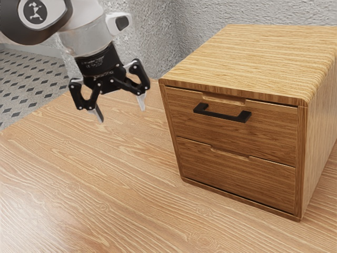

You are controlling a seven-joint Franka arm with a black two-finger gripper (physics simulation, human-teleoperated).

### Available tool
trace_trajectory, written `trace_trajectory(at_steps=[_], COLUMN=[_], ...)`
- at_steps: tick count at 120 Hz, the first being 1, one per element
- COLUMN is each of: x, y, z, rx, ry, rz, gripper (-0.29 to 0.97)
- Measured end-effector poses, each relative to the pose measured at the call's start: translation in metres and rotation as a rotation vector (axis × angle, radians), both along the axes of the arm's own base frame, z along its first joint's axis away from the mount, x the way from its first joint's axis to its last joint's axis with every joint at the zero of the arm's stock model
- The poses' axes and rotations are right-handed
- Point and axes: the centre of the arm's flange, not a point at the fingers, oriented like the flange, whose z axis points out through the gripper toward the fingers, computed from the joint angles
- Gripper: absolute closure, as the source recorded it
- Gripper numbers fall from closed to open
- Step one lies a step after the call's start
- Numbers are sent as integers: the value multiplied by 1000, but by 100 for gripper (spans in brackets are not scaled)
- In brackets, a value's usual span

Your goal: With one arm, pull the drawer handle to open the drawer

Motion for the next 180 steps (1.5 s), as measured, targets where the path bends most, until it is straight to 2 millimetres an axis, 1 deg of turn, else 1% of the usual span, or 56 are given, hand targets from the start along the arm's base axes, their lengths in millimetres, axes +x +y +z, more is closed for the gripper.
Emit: trace_trajectory(at_steps=[13,19,23,31,39,48,52,56,59,63,69,75,96,116,129,135,145,161,180], x=[0,0,1,4,8,6,1,-4,-7,-8,-5,-2,5,15,14,16,21,25,33], y=[5,2,-5,-28,-62,-97,-109,-114,-114,-108,-96,-92,-110,-115,-131,-135,-135,-130,-129], z=[0,1,1,-2,-6,-8,-8,-8,-9,-9,-8,-8,-7,-17,-18,-22,-27,-28,-35], rx=[-29,-40,-44,-49,-56,-66,-71,-76,-80,-86,-95,-106,-146,-168,-182,-179,-175,-175,-176], ry=[10,9,6,7,1,-9,-14,-21,-27,-37,-51,-66,-108,-117,-119,-117,-115,-121,-134], rz=[159,213,241,271,276,278,285,299,319,355,413,454,526,603,628,642,675,726,764], gripper=[0,0,0,0,0,0,0,0,0,0,0,0,0,0,0,0,0,0,0])
